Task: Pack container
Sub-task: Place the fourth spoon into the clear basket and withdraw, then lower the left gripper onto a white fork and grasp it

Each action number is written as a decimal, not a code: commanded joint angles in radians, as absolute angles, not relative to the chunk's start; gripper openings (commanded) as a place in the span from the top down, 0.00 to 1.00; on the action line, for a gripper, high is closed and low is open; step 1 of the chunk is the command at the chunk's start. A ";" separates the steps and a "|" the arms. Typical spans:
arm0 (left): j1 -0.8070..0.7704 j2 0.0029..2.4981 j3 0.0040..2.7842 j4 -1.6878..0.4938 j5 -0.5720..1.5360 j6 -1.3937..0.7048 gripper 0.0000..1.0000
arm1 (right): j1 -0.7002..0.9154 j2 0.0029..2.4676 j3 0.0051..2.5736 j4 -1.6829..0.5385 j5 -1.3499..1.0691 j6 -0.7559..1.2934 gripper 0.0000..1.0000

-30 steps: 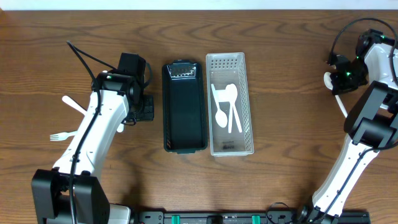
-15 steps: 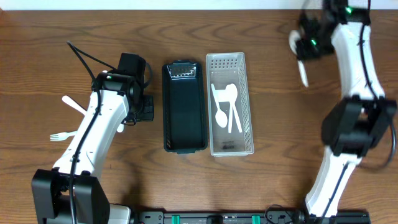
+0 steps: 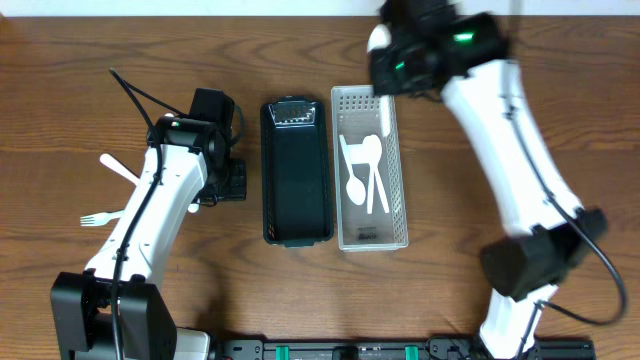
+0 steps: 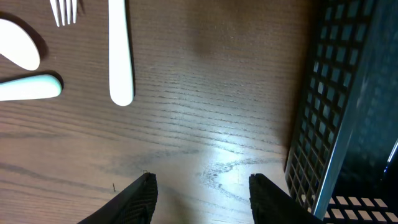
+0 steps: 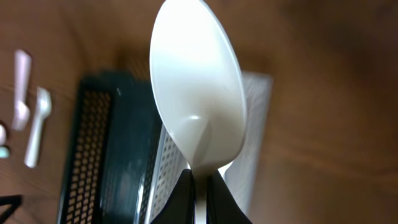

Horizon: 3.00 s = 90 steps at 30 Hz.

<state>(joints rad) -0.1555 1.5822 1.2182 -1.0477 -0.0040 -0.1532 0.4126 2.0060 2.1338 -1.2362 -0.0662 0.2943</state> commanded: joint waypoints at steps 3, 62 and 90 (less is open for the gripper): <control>-0.159 1.589 1.217 -1.061 -0.017 -0.138 0.48 | 0.476 2.090 2.026 -1.243 -0.023 0.471 0.99; 0.073 1.903 1.225 -0.643 -0.003 0.261 0.11 | -0.038 2.147 2.363 -1.478 -0.025 0.186 0.63; 0.074 1.994 1.225 -0.622 0.079 0.216 0.20 | -0.038 2.147 2.363 -1.503 0.008 0.186 0.69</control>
<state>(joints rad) 0.0704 1.9507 1.2247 -0.6201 0.0608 0.2287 -0.0380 2.1487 2.3451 -1.4998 -0.0086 0.1970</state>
